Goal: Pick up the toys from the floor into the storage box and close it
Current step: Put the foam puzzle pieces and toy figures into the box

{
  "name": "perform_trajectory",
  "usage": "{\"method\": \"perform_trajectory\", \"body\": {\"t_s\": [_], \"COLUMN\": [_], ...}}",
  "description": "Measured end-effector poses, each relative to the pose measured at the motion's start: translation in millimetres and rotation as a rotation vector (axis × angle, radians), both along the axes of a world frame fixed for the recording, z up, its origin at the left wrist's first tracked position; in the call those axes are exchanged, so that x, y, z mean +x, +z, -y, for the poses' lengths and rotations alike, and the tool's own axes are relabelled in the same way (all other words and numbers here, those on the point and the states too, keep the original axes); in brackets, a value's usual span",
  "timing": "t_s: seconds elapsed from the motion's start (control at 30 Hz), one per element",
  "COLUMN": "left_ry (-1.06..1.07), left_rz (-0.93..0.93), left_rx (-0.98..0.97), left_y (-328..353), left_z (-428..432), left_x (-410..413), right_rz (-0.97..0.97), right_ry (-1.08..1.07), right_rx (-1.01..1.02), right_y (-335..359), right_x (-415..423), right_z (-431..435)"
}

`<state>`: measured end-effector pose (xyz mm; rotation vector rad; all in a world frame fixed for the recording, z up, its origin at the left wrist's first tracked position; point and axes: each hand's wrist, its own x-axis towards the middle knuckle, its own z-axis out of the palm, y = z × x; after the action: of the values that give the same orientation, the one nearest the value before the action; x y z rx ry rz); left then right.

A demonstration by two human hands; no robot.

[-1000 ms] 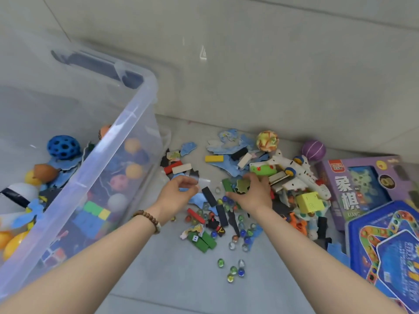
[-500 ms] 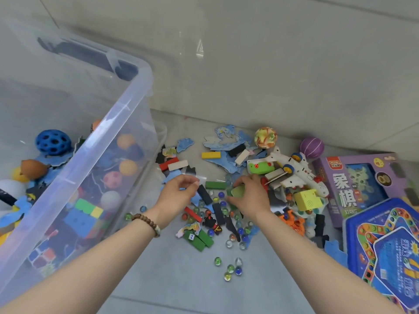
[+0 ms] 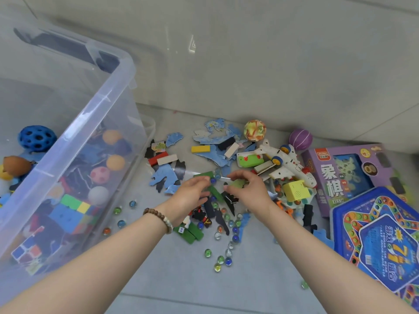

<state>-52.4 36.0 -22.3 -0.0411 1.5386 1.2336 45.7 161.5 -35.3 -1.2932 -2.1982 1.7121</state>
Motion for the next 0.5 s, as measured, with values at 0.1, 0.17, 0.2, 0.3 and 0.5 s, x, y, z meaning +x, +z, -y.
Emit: {"method": "perform_trajectory", "body": {"t_s": [0.1,0.17,0.2,0.3,0.5], "left_ry": [0.074,0.091,0.081,0.074,0.197], "left_rz": [0.270,0.424,0.443,0.362,0.180], "left_rx": [0.083,0.154,0.167,0.139,0.071], "left_y": [-0.8,-1.0,-0.3,-0.6,-5.1], "left_z": [-3.0,-1.1,0.5,2.9,10.5], "left_x": [2.9,2.2,2.3,3.0,-8.6], "right_rz": [-0.085,-0.131,-0.146,-0.169,0.305], "right_ry": [0.076,0.151,0.196,0.220,0.189], "right_rx": [-0.217,-0.313,-0.284,-0.196,0.215], "right_y": [16.2,26.1,29.3,33.1,-3.9], "right_x": [-2.5,-1.9,-0.2,9.9,27.4], "right_z": [7.9,11.1,10.4,2.4,-11.7]}}
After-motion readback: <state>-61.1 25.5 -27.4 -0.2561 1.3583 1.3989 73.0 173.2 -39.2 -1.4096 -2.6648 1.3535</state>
